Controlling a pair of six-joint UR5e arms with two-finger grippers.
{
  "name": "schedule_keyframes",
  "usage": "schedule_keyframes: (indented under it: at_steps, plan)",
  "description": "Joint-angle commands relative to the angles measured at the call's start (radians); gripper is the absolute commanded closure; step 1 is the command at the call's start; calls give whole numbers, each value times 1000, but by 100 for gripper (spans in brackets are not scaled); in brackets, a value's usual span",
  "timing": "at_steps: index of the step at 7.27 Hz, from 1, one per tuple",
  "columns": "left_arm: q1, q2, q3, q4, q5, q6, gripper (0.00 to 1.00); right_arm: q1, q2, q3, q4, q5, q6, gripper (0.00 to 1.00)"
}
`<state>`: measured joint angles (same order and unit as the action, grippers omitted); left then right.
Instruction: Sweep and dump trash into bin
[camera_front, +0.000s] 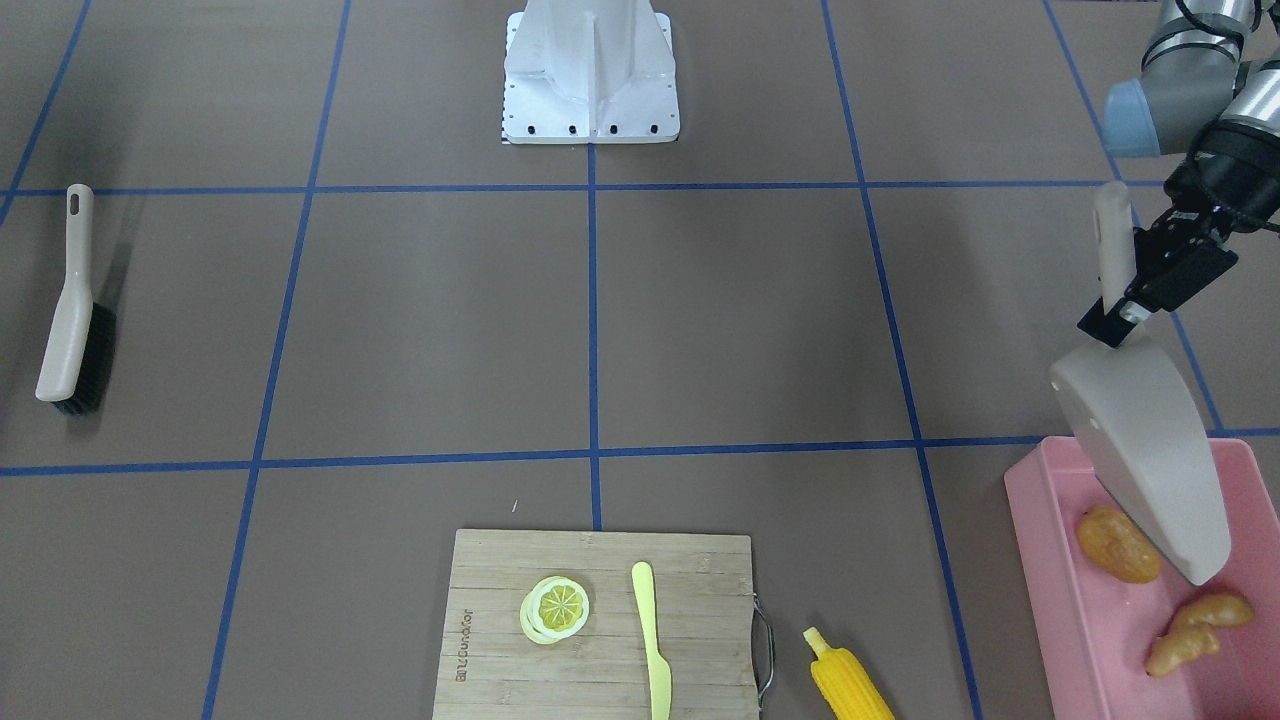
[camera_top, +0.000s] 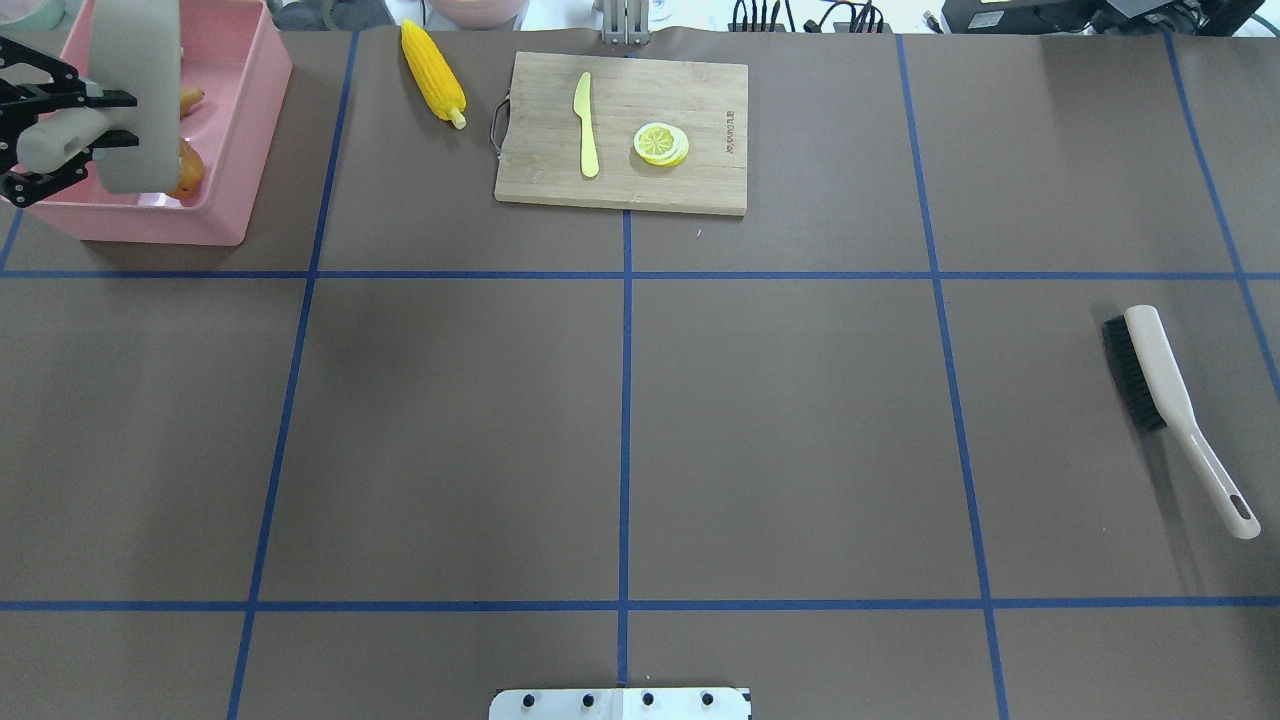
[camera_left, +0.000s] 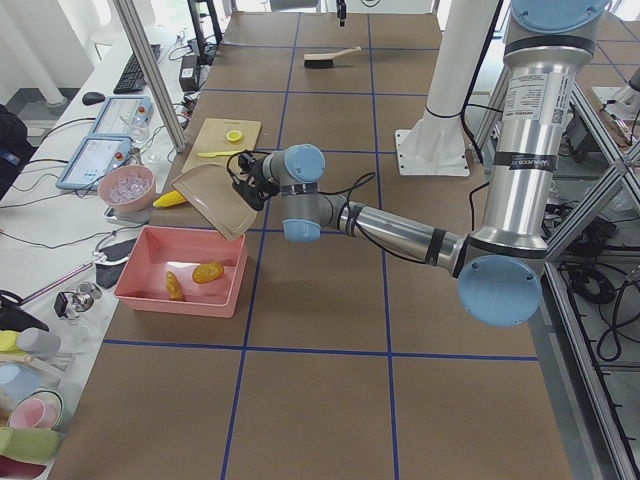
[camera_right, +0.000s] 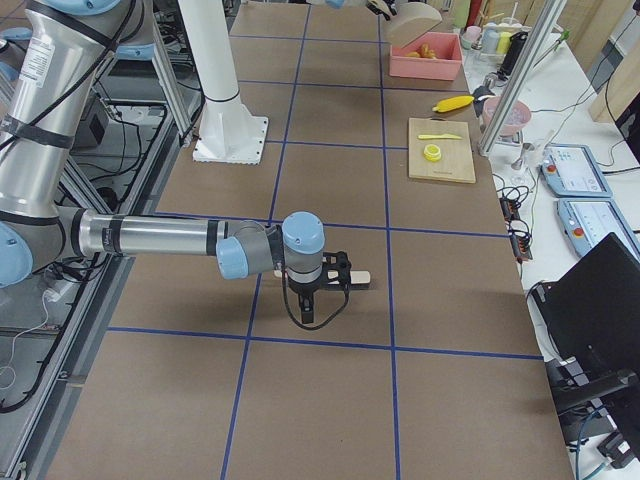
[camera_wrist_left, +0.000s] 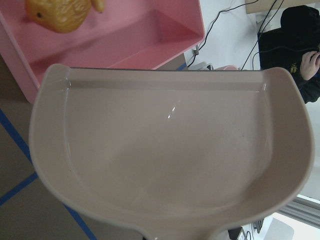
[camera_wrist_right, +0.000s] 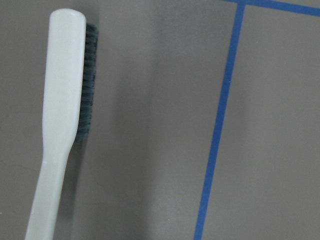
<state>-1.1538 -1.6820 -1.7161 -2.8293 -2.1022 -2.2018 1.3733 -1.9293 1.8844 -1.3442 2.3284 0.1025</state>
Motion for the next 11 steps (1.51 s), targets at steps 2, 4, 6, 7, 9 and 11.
schedule_keyframes:
  at_steps: [2, 4, 6, 7, 9, 11]
  plan:
    - [17, -21, -89, -51, -48, 617, 100, 70, 1, 1, -44, 0, -88, 1]
    - [95, -13, -122, -39, -48, 1055, 98, 73, 6, -5, -50, -33, -87, 0]
    - [159, -21, -123, -25, 2, 1385, 100, 93, 4, -5, -49, -35, -86, 0]
    - [176, -9, -123, -3, 11, 1418, 100, 93, 6, -5, -47, -35, -84, 0]
    - [212, -15, -120, 42, -4, 1646, 100, 93, 9, -5, -38, -24, -84, 0]
    - [293, -13, -108, 180, 2, 2051, 100, 93, 7, -5, -43, -33, -89, 0]
